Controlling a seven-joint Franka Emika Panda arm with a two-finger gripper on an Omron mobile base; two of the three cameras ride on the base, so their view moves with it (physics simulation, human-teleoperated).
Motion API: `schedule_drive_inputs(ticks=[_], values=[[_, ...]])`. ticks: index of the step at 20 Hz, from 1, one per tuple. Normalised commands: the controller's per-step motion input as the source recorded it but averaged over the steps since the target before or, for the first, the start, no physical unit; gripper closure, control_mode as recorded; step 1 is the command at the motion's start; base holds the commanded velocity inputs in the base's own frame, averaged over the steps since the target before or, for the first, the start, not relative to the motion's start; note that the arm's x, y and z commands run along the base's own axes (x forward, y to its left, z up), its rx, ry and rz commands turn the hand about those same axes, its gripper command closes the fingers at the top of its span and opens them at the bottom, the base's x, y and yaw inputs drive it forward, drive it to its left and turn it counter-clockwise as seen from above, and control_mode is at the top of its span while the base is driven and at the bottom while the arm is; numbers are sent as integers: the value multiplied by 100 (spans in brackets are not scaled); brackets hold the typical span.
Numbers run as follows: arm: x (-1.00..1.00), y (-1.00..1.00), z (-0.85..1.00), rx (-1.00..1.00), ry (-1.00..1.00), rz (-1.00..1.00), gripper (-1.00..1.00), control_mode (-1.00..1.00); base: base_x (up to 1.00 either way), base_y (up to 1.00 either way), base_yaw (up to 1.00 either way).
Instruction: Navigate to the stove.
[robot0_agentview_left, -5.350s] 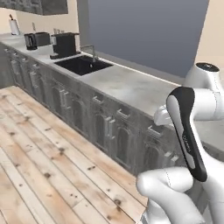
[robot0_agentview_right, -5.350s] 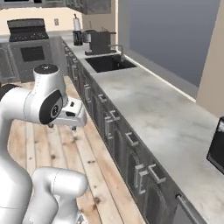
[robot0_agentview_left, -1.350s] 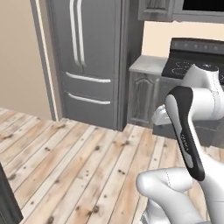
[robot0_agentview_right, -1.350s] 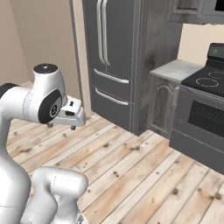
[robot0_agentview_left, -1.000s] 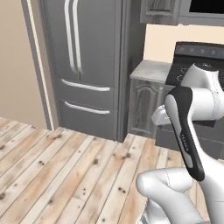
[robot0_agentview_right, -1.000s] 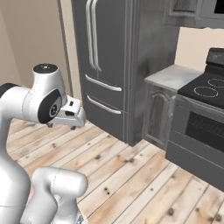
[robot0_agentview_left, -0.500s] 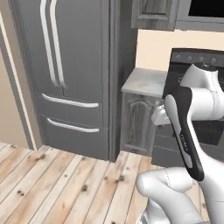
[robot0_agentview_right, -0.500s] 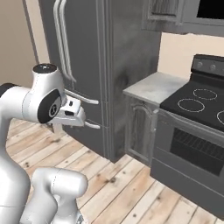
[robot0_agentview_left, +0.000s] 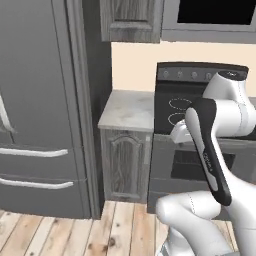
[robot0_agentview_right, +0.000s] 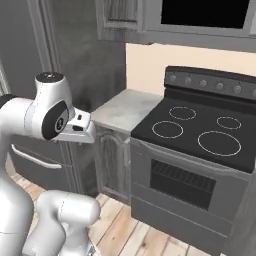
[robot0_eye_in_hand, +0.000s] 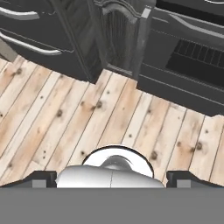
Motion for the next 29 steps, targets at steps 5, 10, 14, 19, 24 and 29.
schedule_drive_inputs(ticks=[5, 10, 14, 19, 24, 29], values=[[0, 0, 0, 0, 0, 0, -100, 100, 65, -54, -48], [0, 0, 0, 0, 0, 0, -100, 100, 100, -11, -32], [0, 0, 0, 0, 0, 0, -100, 100, 100, -5, -20], [0, 0, 0, 0, 0, 0, -100, 100, 31, -36, -13], [0, 0, 0, 0, 0, 0, -100, 100, 0, 0, 0], [0, 0, 0, 0, 0, 0, -100, 100, 0, 0, 0]])
